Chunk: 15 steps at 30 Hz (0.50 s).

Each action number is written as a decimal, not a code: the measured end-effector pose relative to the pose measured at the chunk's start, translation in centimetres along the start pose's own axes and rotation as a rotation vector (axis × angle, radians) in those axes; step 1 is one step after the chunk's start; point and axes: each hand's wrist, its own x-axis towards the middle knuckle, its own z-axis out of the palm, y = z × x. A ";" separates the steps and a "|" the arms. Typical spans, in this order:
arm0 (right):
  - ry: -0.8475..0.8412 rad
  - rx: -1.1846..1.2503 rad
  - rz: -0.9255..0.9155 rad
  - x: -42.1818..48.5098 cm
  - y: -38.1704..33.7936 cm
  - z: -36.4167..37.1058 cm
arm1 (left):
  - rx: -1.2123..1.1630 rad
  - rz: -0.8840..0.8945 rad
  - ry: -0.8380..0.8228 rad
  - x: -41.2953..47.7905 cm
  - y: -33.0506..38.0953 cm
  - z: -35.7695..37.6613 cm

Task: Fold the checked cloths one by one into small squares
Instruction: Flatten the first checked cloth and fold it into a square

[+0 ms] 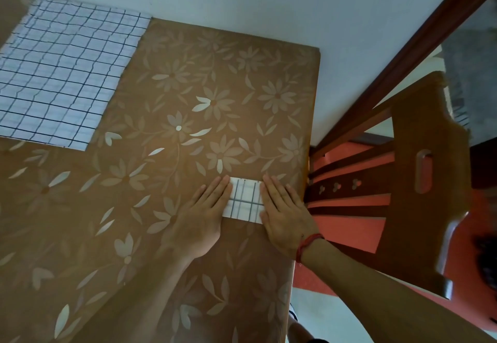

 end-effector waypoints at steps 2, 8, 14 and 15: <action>-0.017 0.011 0.006 0.0 -0.1 -0.3 | -0.075 -0.022 0.034 0.1 1.0 -0.7; -0.064 0.460 0.129 0.6 -0.7 -3.1 | -0.739 -0.323 0.143 0.8 3.0 -4.1; 0.239 1.096 0.643 -0.4 -2.2 -6.4 | -1.215 -0.731 0.304 0.7 5.2 -6.5; 0.234 1.214 0.721 -0.6 -2.4 -6.7 | -1.266 -0.787 0.311 0.8 5.3 -6.5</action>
